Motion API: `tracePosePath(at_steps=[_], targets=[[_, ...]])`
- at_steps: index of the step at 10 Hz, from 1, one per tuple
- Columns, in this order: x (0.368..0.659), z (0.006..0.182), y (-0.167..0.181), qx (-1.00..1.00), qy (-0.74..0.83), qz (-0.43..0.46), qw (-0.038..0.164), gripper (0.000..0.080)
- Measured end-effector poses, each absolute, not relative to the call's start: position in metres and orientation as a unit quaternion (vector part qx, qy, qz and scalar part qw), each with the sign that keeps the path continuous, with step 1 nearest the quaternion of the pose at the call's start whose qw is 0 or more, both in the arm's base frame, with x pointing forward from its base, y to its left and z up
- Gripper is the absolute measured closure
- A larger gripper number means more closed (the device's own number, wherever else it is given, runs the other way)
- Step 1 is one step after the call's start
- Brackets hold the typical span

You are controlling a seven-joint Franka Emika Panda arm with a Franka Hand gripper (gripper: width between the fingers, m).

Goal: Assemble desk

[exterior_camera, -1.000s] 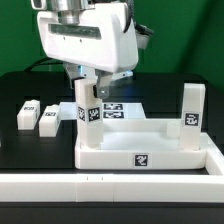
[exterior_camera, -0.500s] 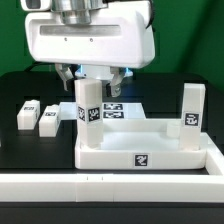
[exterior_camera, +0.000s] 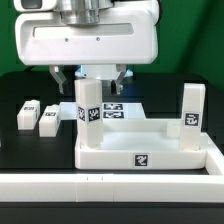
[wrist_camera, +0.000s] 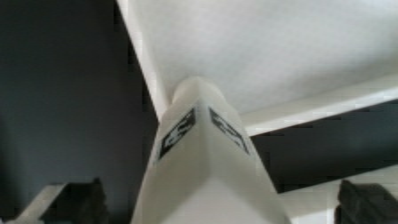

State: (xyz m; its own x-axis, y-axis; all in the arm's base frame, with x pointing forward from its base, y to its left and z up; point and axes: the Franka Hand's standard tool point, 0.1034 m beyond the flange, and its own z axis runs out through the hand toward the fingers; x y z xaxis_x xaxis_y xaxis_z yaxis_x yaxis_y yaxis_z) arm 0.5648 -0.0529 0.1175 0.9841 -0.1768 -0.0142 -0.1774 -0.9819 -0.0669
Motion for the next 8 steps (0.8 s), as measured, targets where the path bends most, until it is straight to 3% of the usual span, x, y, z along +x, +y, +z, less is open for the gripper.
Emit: tracePosePath(at_steps=[4, 8], targets=[[0.5651, 0.1172, -0.0541, -0.998, -0.048, -0.002, 0.032, 0.0151], [0.5708, 0.1191, -0.0576, -0.977, -0.211, -0.016, 0.009, 0.0151]])
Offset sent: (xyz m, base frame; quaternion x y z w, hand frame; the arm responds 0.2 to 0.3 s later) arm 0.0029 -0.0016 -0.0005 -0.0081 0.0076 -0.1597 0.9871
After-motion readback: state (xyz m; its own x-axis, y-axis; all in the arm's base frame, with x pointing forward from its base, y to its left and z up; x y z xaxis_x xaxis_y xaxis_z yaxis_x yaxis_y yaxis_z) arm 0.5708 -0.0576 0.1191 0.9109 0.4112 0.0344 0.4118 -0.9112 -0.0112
